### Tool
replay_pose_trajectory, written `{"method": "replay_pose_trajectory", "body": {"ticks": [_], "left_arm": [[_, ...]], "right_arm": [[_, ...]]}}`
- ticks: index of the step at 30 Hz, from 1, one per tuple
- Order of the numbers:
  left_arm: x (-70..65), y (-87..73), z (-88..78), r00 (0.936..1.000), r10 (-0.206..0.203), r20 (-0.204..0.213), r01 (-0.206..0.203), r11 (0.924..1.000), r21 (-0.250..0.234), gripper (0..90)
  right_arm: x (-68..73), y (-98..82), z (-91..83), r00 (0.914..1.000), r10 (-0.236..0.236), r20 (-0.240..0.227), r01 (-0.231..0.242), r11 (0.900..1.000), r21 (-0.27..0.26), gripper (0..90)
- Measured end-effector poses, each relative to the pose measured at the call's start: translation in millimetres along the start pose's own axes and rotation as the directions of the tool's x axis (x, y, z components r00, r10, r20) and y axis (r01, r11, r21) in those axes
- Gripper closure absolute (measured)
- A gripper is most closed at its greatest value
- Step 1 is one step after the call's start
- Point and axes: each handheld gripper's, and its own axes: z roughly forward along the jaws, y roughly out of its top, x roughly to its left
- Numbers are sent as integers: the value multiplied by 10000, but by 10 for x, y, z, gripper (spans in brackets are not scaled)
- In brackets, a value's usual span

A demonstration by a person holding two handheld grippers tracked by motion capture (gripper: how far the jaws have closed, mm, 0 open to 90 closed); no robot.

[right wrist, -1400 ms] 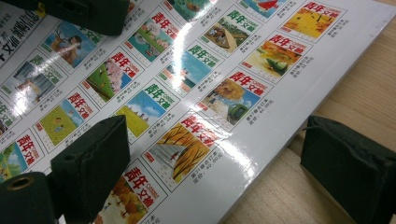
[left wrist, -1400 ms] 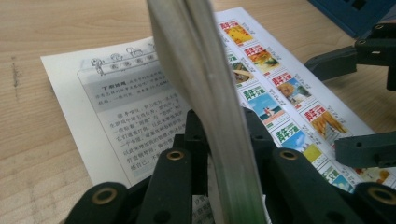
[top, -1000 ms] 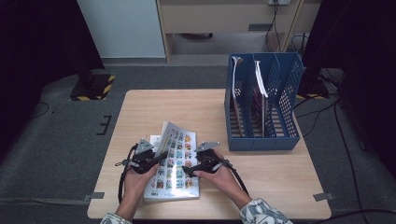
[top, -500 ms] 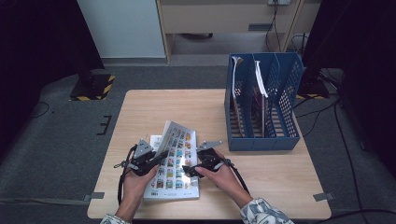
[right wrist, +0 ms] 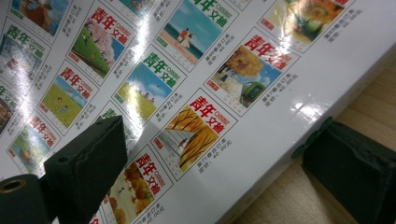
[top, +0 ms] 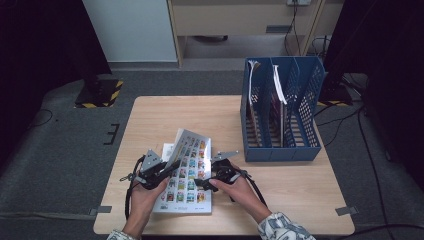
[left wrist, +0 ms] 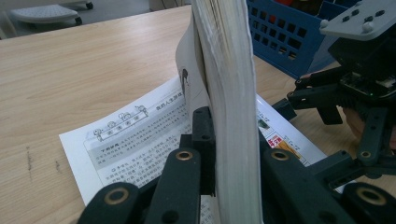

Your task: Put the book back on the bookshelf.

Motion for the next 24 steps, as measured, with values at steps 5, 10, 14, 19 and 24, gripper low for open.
{"method": "replay_pose_trajectory", "body": {"ticks": [5,10,14,19,24], "left_arm": [[21,-4,3,9999,-122,83,122,9999,-37,812],[73,-28,24,9994,-332,108,332,9994,12,810],[161,-96,73,9968,-792,82,790,9966,228,800],[251,-177,155,9933,-1145,-141,1152,9913,640,779],[369,-228,168,9823,-1594,-985,1668,9834,720,640]], "right_arm": [[12,-1,3,10000,-39,-86,40,9999,92,62],[4,-4,8,9999,-132,-86,133,9999,81,59],[2,-9,15,9997,-247,-49,247,9997,19,62],[7,-9,15,9994,-355,33,355,9993,68,66],[17,-10,21,9990,-416,145,415,9991,56,65]]}}
